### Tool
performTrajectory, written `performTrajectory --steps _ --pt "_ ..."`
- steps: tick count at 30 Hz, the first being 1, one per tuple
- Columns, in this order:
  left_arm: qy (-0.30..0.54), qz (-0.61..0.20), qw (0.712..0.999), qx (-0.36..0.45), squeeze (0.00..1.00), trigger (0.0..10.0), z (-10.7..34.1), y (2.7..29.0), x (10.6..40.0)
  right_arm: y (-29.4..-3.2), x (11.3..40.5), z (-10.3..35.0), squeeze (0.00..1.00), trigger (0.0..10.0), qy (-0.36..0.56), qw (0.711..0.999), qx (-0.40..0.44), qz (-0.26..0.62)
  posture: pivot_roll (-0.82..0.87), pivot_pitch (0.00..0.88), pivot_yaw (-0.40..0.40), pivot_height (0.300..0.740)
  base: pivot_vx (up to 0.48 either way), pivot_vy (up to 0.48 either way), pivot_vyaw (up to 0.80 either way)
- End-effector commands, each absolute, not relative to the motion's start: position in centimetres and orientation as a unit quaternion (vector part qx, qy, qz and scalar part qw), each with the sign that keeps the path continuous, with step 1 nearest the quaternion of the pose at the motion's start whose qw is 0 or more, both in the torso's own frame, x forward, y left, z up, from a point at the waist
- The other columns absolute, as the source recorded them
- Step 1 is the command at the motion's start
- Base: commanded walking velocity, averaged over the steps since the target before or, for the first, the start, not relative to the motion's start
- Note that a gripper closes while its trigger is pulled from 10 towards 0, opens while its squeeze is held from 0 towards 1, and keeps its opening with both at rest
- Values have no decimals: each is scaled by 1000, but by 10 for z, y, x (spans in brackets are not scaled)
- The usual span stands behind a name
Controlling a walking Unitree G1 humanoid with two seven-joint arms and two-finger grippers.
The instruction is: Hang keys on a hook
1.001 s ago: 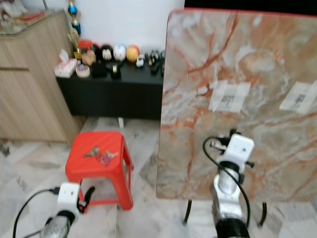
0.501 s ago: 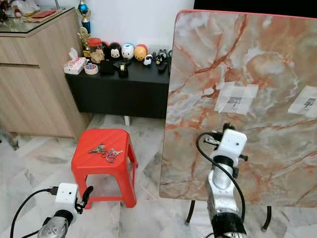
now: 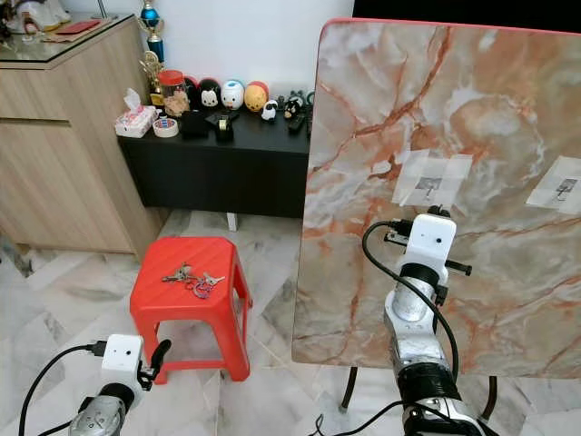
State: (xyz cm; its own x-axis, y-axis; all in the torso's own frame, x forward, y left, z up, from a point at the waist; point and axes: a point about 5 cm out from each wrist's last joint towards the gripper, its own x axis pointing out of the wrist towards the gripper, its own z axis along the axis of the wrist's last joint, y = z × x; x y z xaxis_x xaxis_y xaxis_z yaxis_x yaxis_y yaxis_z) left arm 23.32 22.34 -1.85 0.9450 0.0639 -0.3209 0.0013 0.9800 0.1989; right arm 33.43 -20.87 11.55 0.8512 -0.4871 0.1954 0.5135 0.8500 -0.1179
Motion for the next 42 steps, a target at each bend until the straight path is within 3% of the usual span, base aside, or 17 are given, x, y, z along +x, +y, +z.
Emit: performTrajectory --steps 1,42 --pt "161 22 982 94 0 10000 -17 225 233 -210 336 118 0 10000 -83 957 -91 -263 68 0 -70 717 0 0 0" --pt "157 31 983 86 0 10000 -16 223 236 -201 362 130 0 10000 -57 963 -142 -222 72 0 -73 717 0 0 0"
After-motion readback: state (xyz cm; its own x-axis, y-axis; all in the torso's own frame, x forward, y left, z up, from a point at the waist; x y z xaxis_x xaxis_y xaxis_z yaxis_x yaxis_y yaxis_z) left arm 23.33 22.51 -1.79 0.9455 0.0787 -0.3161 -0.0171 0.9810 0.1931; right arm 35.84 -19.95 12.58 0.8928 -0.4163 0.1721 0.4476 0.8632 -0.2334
